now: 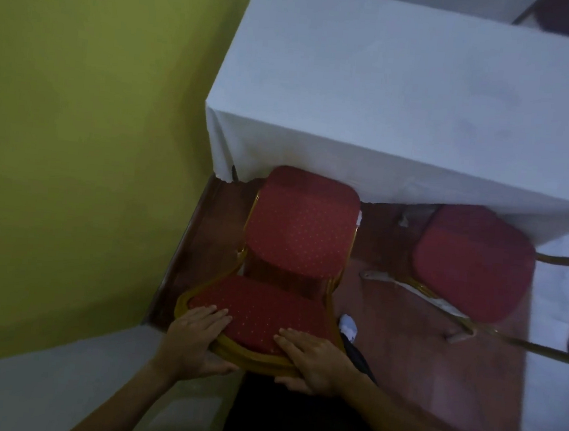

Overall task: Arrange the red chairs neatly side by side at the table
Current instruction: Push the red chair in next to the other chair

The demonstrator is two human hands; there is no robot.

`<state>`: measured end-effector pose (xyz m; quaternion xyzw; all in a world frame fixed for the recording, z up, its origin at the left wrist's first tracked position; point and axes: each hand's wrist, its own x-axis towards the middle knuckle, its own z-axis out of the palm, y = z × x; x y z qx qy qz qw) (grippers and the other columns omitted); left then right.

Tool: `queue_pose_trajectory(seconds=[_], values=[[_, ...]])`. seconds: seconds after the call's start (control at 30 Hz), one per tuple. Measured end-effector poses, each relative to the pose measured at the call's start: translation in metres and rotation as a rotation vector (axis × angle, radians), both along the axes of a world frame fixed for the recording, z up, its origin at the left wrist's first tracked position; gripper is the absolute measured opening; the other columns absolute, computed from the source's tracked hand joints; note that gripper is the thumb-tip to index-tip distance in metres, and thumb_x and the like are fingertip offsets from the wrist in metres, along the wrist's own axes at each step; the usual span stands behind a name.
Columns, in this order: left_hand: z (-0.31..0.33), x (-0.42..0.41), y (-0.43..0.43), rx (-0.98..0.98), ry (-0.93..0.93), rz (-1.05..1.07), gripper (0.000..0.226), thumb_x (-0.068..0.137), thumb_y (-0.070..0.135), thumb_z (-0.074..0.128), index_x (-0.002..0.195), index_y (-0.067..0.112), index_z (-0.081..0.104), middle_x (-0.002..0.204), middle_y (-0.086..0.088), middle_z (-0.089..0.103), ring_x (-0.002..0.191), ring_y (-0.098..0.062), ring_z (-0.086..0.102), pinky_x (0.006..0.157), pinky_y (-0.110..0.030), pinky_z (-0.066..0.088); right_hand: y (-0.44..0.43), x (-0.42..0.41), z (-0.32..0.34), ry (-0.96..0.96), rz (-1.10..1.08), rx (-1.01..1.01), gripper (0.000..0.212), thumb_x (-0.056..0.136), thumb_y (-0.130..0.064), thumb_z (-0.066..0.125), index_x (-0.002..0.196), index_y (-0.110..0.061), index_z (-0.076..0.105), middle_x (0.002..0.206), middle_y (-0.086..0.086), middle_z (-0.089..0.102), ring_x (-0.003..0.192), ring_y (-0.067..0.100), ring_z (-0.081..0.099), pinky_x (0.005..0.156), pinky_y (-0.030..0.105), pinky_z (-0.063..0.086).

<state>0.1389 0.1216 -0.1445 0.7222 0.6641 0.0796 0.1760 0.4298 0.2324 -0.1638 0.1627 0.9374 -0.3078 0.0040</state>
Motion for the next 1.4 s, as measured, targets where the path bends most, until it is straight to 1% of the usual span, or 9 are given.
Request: queue_pose_trajectory(seconds=[0.2,0.43,0.7,0.77,0.83,0.9,1.0,1.13,1.4], values=[[0.001,-0.002,-0.002,-0.014,0.035,0.007,0.098,0.071,0.093,0.046,0.113,0.009,0.075,0.116,-0.008,0.073,0.107,-0.029,0.069,0.092,-0.046,0.054,-0.001,-0.004,-0.001,-0.004,-0.044,0.044,0.073,0.095,-0.068,0.044,0.142,-0.013,0.047,0.137,0.012,0.061,0.120,0.026,0.063,0.092,0.039,0.057],[0.006,-0.003,0.004,-0.082,0.033,0.054,0.096,0.072,0.092,0.046,0.116,0.011,0.073,0.119,-0.006,0.072,0.110,-0.028,0.068,0.094,-0.044,0.053,0.008,-0.008,0.006,-0.069,-0.131,0.147,0.081,0.094,-0.076,0.023,0.127,-0.017,0.067,0.119,0.004,0.072,0.099,0.017,0.072,0.078,0.030,0.058],[0.015,-0.015,0.017,-0.169,-0.015,-0.014,0.096,0.069,0.095,0.042,0.122,0.020,0.071,0.125,0.002,0.069,0.117,-0.021,0.064,0.098,-0.040,0.048,-0.003,-0.017,0.020,-0.123,-0.240,0.187,0.084,0.094,-0.076,0.013,0.119,-0.021,0.072,0.113,-0.005,0.074,0.095,0.007,0.072,0.078,0.025,0.053],[0.016,-0.015,0.018,-0.189,-0.030,-0.012,0.096,0.068,0.095,0.043,0.123,0.021,0.070,0.126,0.003,0.069,0.117,-0.020,0.064,0.099,-0.040,0.048,-0.002,-0.017,0.019,-0.127,-0.239,0.137,0.084,0.094,-0.077,0.018,0.124,-0.017,0.069,0.118,0.001,0.072,0.100,0.014,0.072,0.080,0.031,0.057],[0.015,-0.017,0.017,-0.205,-0.039,-0.013,0.096,0.068,0.095,0.044,0.127,0.023,0.068,0.129,0.003,0.067,0.120,-0.020,0.063,0.101,-0.040,0.047,-0.002,-0.016,0.019,-0.143,-0.231,0.026,0.088,0.091,-0.081,0.025,0.137,-0.014,0.058,0.132,0.007,0.065,0.114,0.023,0.067,0.093,0.037,0.053],[0.014,-0.016,0.017,-0.198,-0.030,-0.013,0.095,0.070,0.093,0.047,0.134,0.025,0.062,0.134,0.003,0.064,0.124,-0.021,0.059,0.104,-0.041,0.045,0.001,-0.016,0.024,-0.202,-0.239,-0.125,0.096,0.086,-0.085,0.026,0.150,-0.016,0.044,0.148,0.008,0.051,0.132,0.026,0.053,0.107,0.039,0.041],[0.017,-0.014,0.012,-0.206,-0.043,-0.011,0.094,0.074,0.089,0.050,0.144,0.026,0.051,0.141,0.003,0.058,0.129,-0.023,0.055,0.107,-0.043,0.041,0.004,-0.017,0.030,-0.286,-0.202,-0.190,0.097,0.084,-0.086,0.026,0.158,-0.025,0.023,0.163,0.003,0.028,0.149,0.023,0.025,0.119,0.044,0.021],[0.027,-0.008,0.008,-0.201,-0.041,-0.003,0.093,0.079,0.084,0.052,0.150,0.025,0.042,0.147,0.005,0.051,0.135,-0.020,0.048,0.112,-0.038,0.034,0.007,-0.011,0.023,-0.300,-0.184,-0.199,0.093,0.086,-0.086,0.029,0.160,-0.032,0.011,0.167,-0.002,0.014,0.154,0.023,0.007,0.121,0.056,0.011],[0.044,0.049,0.030,-0.183,-0.060,-0.058,0.087,0.085,0.079,0.051,0.150,0.023,0.041,0.149,0.005,0.049,0.137,-0.017,0.045,0.113,-0.035,0.034,0.018,0.046,0.025,-0.266,-0.244,-0.220,0.091,0.087,-0.086,0.029,0.159,-0.035,0.005,0.167,-0.004,0.004,0.153,0.016,-0.003,0.122,0.052,0.003]])
